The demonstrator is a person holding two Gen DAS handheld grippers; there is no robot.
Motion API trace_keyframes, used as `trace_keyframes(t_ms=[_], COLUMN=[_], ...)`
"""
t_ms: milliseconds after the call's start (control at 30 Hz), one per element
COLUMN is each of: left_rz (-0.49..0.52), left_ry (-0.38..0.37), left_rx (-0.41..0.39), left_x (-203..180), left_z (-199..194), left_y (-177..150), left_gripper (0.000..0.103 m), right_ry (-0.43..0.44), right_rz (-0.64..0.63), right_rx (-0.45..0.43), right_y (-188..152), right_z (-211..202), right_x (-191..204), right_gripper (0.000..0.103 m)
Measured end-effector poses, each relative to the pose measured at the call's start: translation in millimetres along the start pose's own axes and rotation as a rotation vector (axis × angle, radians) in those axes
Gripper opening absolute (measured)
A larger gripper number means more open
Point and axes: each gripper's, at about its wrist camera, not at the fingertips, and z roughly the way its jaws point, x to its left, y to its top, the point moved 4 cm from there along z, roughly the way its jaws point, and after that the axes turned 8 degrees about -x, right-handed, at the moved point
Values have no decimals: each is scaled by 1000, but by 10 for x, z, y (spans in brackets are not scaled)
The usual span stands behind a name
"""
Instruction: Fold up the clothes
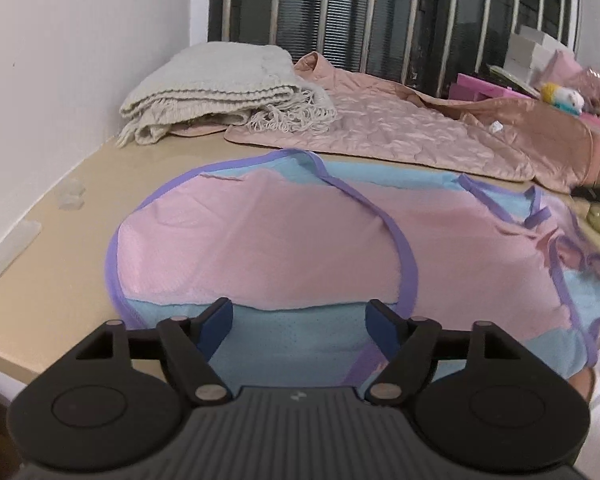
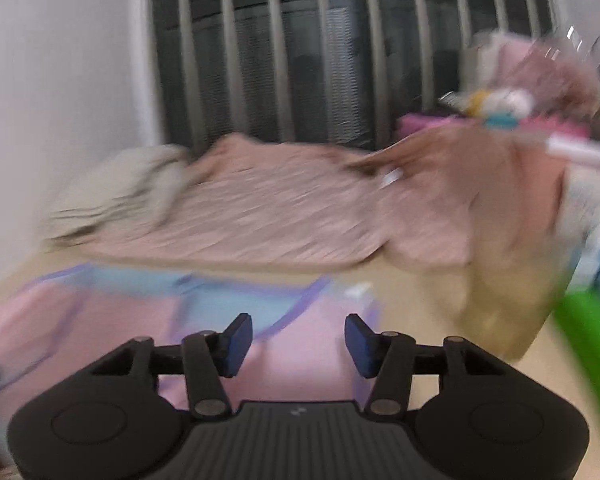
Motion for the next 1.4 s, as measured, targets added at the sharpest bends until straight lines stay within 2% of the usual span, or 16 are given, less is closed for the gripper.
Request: trace_keyframes(t_ms=[33, 100, 133, 200, 267, 300, 367, 467, 600, 667, 733, 867, 933, 1267, 1333, 1400], left_rz=[9, 22, 28, 50, 152, 221, 443, 787, 1041, 1117, 1118, 1100, 1083, 739, 656, 575], left_ry=[-5, -32, -56, -121, -194, -202, -182, -224, -256, -265, -270, -325, -345, -513, -504, -475], left_rx=[-5, -11, -12, -57, -148, -178, -240, -327, -346, -341, -302, -235, -213, -94, -96, 1], left_x=[-3, 10, 27, 68, 51, 25, -126, -413, -568, -579, -575, -548, -538, -310, -262, -159], left_z=[5, -12, -35, -172, -406, -477, -609, -753, -645, -552, -451, -430, -491, -362, -54, 295], left_y=[-9, -8, 2, 25, -1, -30, -159, -459, -811, -893, -853, -751, -669, 435, 668, 729], left_gripper=[81, 83, 83, 83, 84, 86, 86, 86, 84, 71, 37, 23, 6, 2, 2, 7], right_ry=[6, 62, 72, 116, 303, 426, 616, 696, 634, 620, 619, 636, 670, 779, 755, 654], right_rz=[16, 84, 92, -28, -250, -382, -644, -941, -1215, -1270, -1283, -1261, -1206, -839, -778, -752], right_rx=[22, 147, 190, 123, 7, -40, -106, -131, -151, -130, -85, -60, -45, 11, 66, 97], right_y=[39, 21, 12, 11, -93, -217, -526, -925, -1234, -1291, -1298, -1283, -1199, -289, -147, -111], right_z=[148, 446, 517, 272, -244, -534, -1037, -1355, -1298, -1226, -1140, -1131, -1192, -888, -505, -92], right_x=[-36, -118, -134, 23, 389, 596, 960, 1357, 1519, 1521, 1495, 1486, 1473, 1198, 1137, 1109], right_gripper=[48, 6, 4, 13, 19, 38, 56, 56, 53, 35, 19, 7, 2, 2, 2, 4])
